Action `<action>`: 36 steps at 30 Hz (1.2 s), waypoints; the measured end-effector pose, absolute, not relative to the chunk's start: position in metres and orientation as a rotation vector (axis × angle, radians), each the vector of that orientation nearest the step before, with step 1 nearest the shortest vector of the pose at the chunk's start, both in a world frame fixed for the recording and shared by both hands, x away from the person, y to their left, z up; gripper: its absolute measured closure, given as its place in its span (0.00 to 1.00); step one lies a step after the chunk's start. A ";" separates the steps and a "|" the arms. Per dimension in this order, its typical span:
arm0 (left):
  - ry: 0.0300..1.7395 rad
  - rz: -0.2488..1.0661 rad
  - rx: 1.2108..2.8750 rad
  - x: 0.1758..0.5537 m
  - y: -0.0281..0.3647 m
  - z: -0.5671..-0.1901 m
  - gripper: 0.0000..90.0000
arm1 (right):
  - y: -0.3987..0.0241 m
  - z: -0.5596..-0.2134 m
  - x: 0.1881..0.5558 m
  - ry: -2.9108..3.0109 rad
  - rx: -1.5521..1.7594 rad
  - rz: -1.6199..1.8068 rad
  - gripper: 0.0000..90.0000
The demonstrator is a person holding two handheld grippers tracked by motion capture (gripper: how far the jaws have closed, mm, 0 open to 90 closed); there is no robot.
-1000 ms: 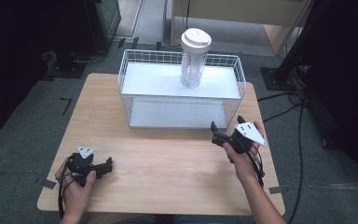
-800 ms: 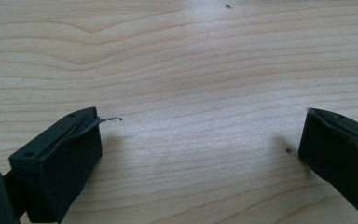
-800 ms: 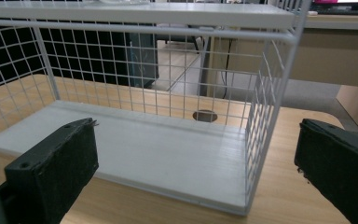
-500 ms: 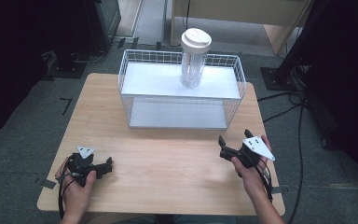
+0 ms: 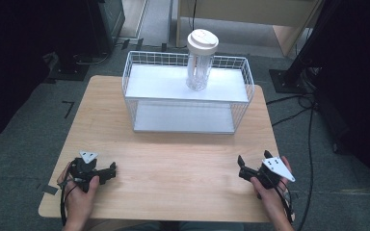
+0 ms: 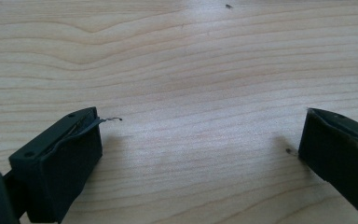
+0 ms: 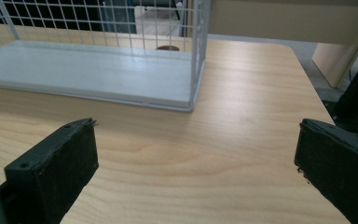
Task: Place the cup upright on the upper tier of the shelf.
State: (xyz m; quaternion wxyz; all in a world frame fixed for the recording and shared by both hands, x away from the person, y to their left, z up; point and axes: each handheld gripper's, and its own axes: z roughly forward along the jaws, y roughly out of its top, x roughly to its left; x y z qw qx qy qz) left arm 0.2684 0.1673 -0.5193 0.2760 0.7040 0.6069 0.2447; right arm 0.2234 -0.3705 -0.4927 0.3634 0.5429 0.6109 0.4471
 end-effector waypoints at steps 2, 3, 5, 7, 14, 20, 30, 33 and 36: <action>1.631 0.657 1.891 0.268 0.167 -0.519 0.00 | -0.375 -0.495 0.220 1.572 1.404 1.139 0.00; 1.631 0.658 1.891 0.268 0.167 -0.519 0.00 | -0.377 -0.496 0.218 1.573 1.413 1.133 0.00; 1.630 0.658 1.892 0.268 0.167 -0.519 0.00 | -0.382 -0.499 0.214 1.571 1.426 1.120 0.00; 1.631 0.658 1.891 0.268 0.167 -0.519 0.00 | -0.387 -0.501 0.210 1.571 1.436 1.109 0.00; 1.631 0.658 1.891 0.268 0.167 -0.519 0.00 | -0.398 -0.512 0.198 1.586 1.462 1.054 0.00; 1.631 0.658 1.891 0.268 0.167 -0.519 0.00 | -0.409 -0.519 0.189 1.581 1.495 1.039 0.00; 1.630 0.658 1.892 0.268 0.167 -0.519 0.00 | -0.424 -0.522 0.177 1.744 1.646 0.973 0.00; 1.630 0.658 1.892 0.268 0.167 -0.519 0.00 | -0.423 -0.523 0.175 1.796 1.649 0.917 0.00; 1.630 0.658 1.892 0.268 0.167 -0.519 0.00 | -0.417 -0.529 0.176 1.857 1.652 0.823 0.00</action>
